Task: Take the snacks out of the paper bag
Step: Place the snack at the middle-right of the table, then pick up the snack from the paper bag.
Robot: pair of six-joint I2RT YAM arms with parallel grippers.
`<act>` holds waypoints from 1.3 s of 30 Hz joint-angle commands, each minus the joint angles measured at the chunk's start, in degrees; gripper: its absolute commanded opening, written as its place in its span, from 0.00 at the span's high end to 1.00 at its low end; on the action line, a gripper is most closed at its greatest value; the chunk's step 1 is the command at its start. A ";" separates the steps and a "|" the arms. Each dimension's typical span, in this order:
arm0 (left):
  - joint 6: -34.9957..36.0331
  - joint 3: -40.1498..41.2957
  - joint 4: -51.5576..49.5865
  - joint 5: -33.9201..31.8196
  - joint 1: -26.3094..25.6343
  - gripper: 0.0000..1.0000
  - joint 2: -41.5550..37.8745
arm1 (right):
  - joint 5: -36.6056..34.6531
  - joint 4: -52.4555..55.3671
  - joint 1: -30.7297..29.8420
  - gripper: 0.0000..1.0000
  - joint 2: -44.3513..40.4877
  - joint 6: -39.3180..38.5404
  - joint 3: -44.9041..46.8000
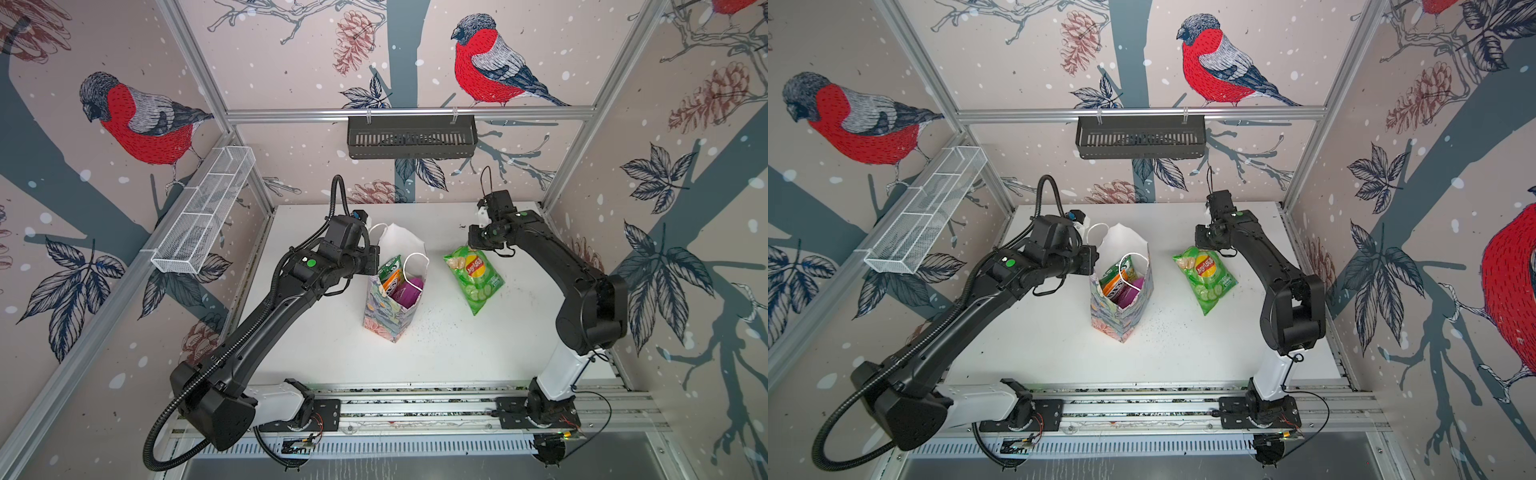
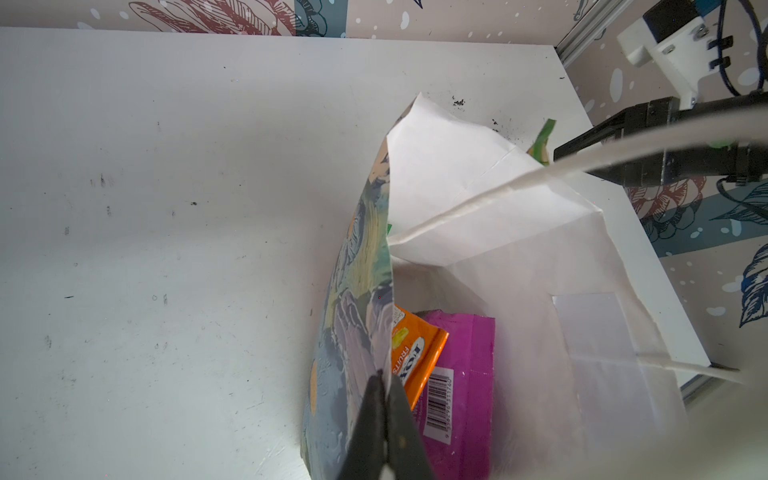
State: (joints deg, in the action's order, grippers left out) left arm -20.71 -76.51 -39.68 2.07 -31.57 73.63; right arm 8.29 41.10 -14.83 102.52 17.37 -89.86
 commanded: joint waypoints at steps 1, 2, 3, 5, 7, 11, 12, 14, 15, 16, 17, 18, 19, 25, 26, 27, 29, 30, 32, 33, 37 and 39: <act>1.06 -0.68 3.01 0.88 -0.02 1.00 0.20 | 2.06 -1.98 0.32 0.77 0.44 1.07 0.17; 1.18 -0.70 2.98 0.85 -0.05 1.00 0.30 | 2.41 -2.20 0.36 0.76 0.48 1.11 0.13; 1.15 -0.72 3.08 0.92 -0.05 1.00 0.36 | 2.72 -2.21 0.42 0.76 0.50 1.17 0.02; 1.36 -0.70 3.16 0.92 -0.23 1.00 0.39 | 3.43 -2.25 0.55 0.74 0.26 1.31 -0.46; 1.52 -0.88 3.21 0.84 -0.31 1.00 0.47 | 4.33 -2.17 0.56 0.72 -0.51 1.18 -1.24; 1.90 -1.27 3.25 0.92 -0.58 1.00 0.55 | 7.38 -2.02 0.33 0.70 -3.39 1.00 -3.46; 1.94 -1.42 3.27 0.92 -0.60 1.00 0.55 | 8.45 -1.70 0.33 0.70 -4.10 0.78 -4.19; 2.21 -1.73 3.29 0.94 -0.84 1.00 0.48 | 11.69 -1.20 -0.16 0.69 -5.90 -0.02 -5.59; 2.42 -1.87 3.33 0.98 -1.09 1.00 0.39 | 13.08 -1.35 -0.52 0.69 -6.99 -0.47 -5.99; 2.66 -1.98 3.62 0.89 -1.38 1.00 0.29 | 14.85 -1.84 -1.18 0.69 -8.26 -0.91 -6.20; 2.97 -2.14 3.72 0.78 -1.64 1.00 0.13 | 16.38 -2.84 -1.86 0.68 -9.82 -1.02 -6.20; 3.31 -2.15 3.87 0.83 -1.81 1.00 0.04 | 17.75 -3.68 -2.27 0.68 -11.03 -1.04 -6.20; 3.77 -2.24 3.82 0.83 -1.97 1.00 0.11 | 20.57 -4.63 -2.58 0.68 -12.41 -0.77 -6.25; 6.47 -3.91 3.42 1.62 -3.89 1.00 1.19 | 32.50 -12.22 -5.61 0.68 -18.02 4.88 -6.88; 6.85 -4.23 3.36 1.95 -4.33 1.00 1.34 | 33.42 -12.26 -6.56 0.68 -18.14 4.97 -7.27; 7.14 -4.45 3.50 2.21 -4.71 1.00 1.43 | 33.71 -11.67 -7.58 0.68 -18.21 5.00 -7.97; 7.93 -4.67 4.04 3.31 -5.58 1.00 1.30 | 33.89 -10.24 -9.86 0.68 -17.82 4.74 -8.65; 8.20 -4.70 4.33 3.21 -6.14 1.00 1.18 | 33.98 -9.23 -11.09 0.68 -17.59 4.43 -8.78; 8.86 -4.62 4.74 4.22 -6.77 1.00 1.00 | 33.68 -7.23 -13.02 0.68 -17.39 3.80 -8.45; 9.08 -4.57 4.70 4.26 -7.30 1.00 0.95 | 32.94 -5.50 -13.84 0.68 -17.39 3.29 -8.30; 11.01 -4.09 5.02 4.77 -9.83 1.00 0.73 | 30.05 -0.90 -15.75 0.68 -18.64 2.24 -5.08; 11.64 -3.86 5.32 5.12 -10.90 1.00 0.69 | 29.93 0.29 -16.69 0.68 -19.93 2.31 -2.64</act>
State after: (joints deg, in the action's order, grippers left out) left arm -11.55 -80.36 -39.27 5.21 -41.50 74.81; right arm 39.20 37.80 -30.59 83.92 20.71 -94.21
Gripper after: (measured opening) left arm 0.052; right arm 0.321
